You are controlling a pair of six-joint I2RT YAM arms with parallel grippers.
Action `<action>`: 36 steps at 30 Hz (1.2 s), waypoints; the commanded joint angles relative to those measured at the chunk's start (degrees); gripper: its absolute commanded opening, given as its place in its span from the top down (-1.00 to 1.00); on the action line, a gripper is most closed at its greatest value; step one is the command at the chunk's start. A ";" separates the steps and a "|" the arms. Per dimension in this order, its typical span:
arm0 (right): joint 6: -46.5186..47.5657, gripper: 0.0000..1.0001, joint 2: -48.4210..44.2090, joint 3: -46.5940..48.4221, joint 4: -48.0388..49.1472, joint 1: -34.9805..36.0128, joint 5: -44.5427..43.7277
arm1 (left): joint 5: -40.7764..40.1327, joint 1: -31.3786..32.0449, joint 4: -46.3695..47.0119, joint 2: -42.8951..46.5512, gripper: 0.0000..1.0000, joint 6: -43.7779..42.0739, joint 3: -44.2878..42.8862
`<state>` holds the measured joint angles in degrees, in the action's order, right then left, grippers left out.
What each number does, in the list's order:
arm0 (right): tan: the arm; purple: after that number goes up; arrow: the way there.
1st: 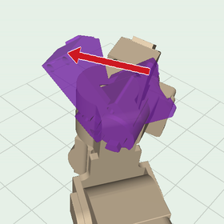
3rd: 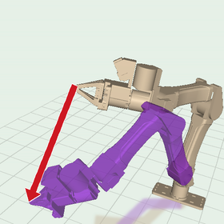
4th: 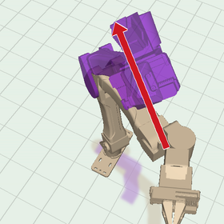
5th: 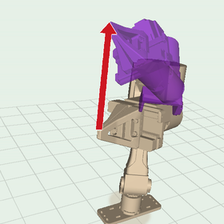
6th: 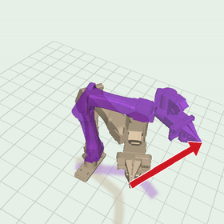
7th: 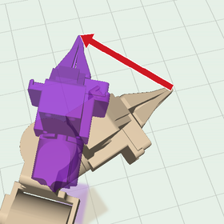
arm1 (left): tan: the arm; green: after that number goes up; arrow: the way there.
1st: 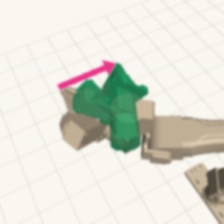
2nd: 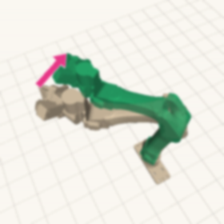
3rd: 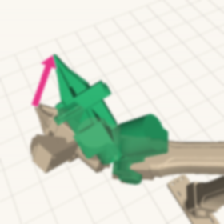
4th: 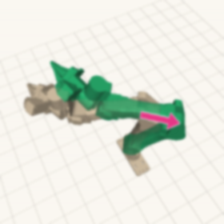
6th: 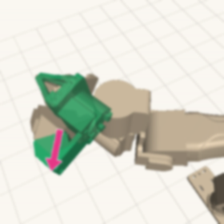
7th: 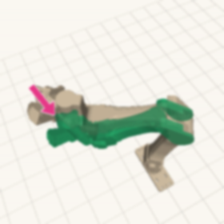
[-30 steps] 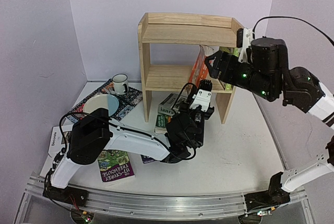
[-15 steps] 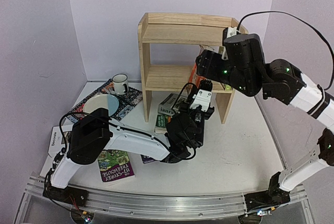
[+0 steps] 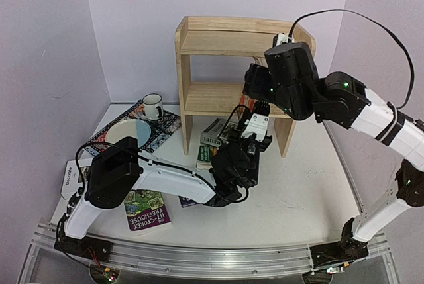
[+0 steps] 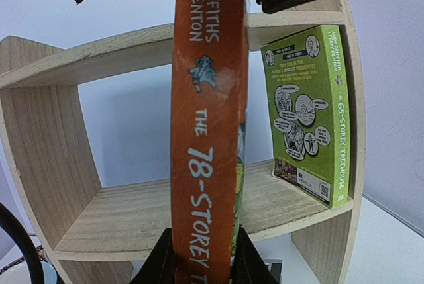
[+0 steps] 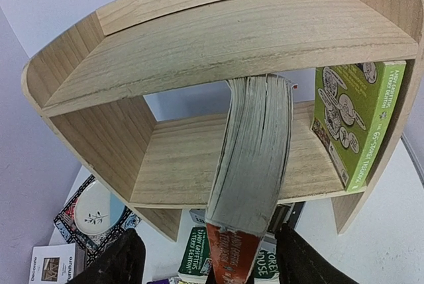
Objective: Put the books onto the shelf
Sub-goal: Pass from the left arm to the right
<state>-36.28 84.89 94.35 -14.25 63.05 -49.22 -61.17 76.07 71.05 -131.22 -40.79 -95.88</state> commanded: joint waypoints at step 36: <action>-1.70 1.00 -1.16 -0.73 -1.92 -4.33 -1.84 | 1.70 5.63 21.90 4.49 -0.44 0.52 3.35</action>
<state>-38.68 86.04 93.69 -18.66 59.00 -48.62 -59.14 79.86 74.18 -131.12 -41.68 -95.24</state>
